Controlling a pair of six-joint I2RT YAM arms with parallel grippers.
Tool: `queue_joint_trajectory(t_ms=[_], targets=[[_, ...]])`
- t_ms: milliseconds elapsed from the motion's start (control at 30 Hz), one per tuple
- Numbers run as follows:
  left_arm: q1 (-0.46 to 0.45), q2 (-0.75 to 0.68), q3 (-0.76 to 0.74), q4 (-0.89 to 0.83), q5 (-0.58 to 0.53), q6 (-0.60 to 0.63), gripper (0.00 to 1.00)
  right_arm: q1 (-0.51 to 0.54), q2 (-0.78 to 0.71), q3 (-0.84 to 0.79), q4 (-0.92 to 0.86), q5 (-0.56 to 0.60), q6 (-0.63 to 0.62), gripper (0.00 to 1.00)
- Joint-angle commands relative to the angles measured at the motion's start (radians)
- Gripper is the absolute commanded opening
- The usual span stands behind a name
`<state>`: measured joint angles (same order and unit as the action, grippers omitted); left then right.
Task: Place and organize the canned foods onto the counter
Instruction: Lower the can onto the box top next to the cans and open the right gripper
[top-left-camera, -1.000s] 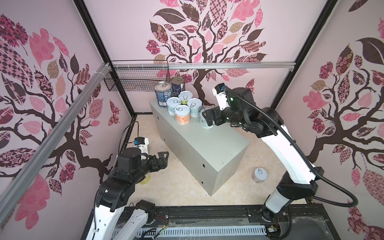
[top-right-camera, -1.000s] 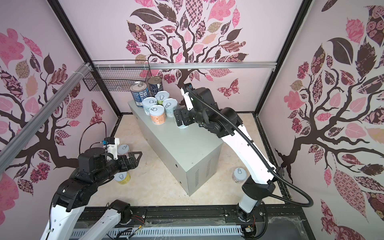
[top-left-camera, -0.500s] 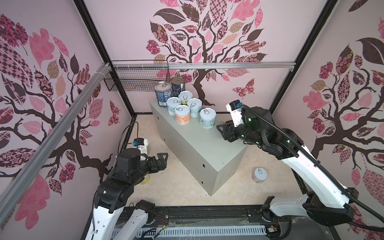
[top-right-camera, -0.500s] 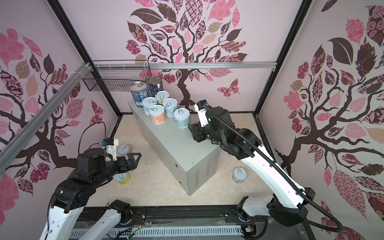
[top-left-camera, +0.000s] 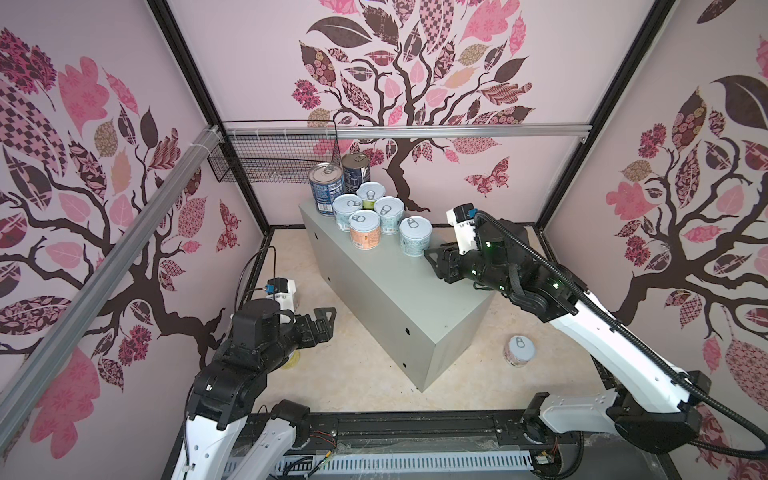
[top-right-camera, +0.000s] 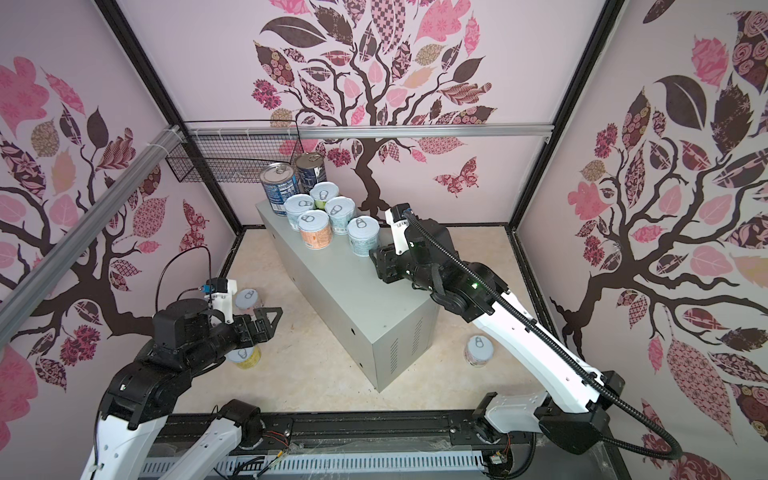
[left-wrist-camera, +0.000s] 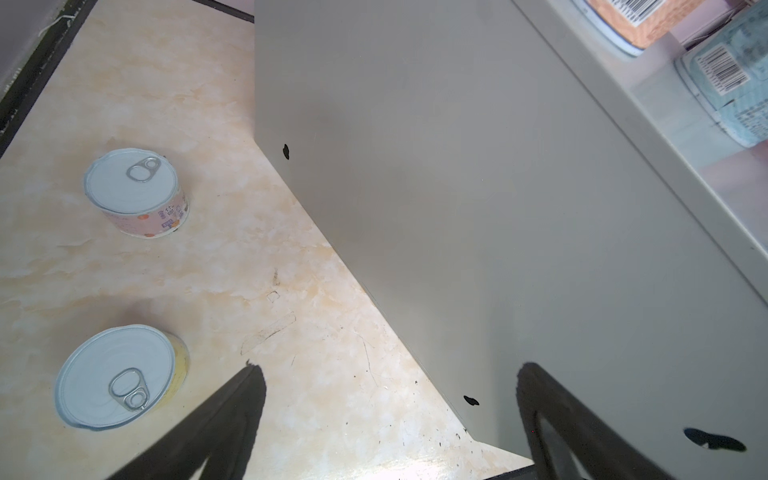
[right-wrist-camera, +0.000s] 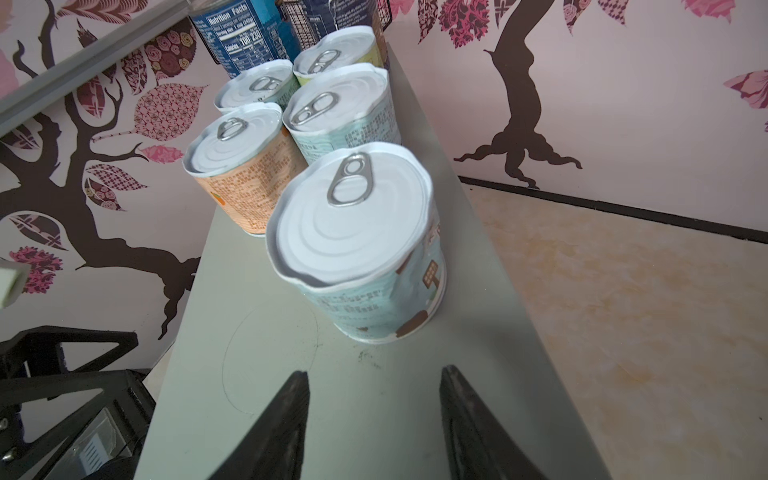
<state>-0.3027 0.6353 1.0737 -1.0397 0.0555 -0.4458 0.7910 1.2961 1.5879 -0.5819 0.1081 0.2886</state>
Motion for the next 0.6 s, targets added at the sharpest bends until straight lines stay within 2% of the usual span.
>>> queue_joint_trajectory(t_ms=[0,567], targets=[[-0.004,-0.008,-0.033,0.027,0.013,-0.002,0.98,0.005,0.04,0.018,0.045,0.002,0.013,0.53],[-0.005,0.001,-0.059,0.06,0.021,0.01,0.98,0.005,0.14,0.073,0.065,0.017,-0.002,0.5]])
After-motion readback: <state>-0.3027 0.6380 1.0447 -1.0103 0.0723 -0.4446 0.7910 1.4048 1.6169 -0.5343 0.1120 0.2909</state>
